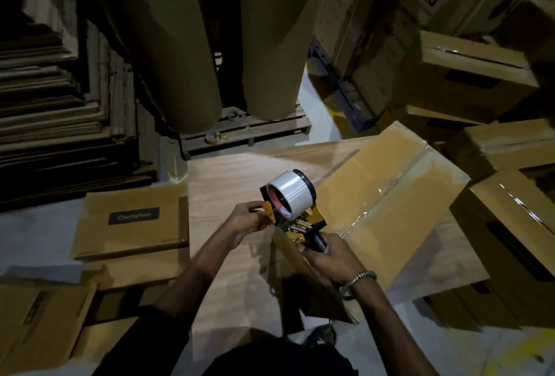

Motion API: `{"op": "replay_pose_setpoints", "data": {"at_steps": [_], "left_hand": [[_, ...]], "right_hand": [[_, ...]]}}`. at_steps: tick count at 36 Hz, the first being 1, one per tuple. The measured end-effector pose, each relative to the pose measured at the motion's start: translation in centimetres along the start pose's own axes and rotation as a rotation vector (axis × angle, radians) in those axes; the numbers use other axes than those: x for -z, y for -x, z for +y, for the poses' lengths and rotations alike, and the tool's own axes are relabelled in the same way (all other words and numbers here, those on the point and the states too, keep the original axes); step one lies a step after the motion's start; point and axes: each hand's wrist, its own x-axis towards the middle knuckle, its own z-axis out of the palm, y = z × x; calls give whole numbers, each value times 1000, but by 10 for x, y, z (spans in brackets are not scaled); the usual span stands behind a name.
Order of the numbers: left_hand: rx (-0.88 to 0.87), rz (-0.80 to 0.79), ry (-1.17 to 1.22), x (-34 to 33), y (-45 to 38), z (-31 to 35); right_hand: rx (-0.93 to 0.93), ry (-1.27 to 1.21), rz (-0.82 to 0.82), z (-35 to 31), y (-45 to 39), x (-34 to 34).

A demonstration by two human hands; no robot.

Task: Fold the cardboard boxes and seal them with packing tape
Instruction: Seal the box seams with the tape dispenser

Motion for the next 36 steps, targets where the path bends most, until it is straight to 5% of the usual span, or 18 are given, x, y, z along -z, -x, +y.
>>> {"op": "replay_pose_setpoints", "data": {"at_steps": [7, 14, 21, 36], "left_hand": [[-221, 176, 77, -12, 8, -32], [-453, 208, -151, -31, 15, -59], [-446, 75, -21, -37, 28, -62], [-344, 54, 56, -32, 28, -54]], "right_hand": [[-16, -23, -7, -4, 2, 0], [-25, -56, -25, -3, 4, 3], [-35, -87, -54, 5, 4, 4], [18, 64, -7, 16, 0, 0]]}}
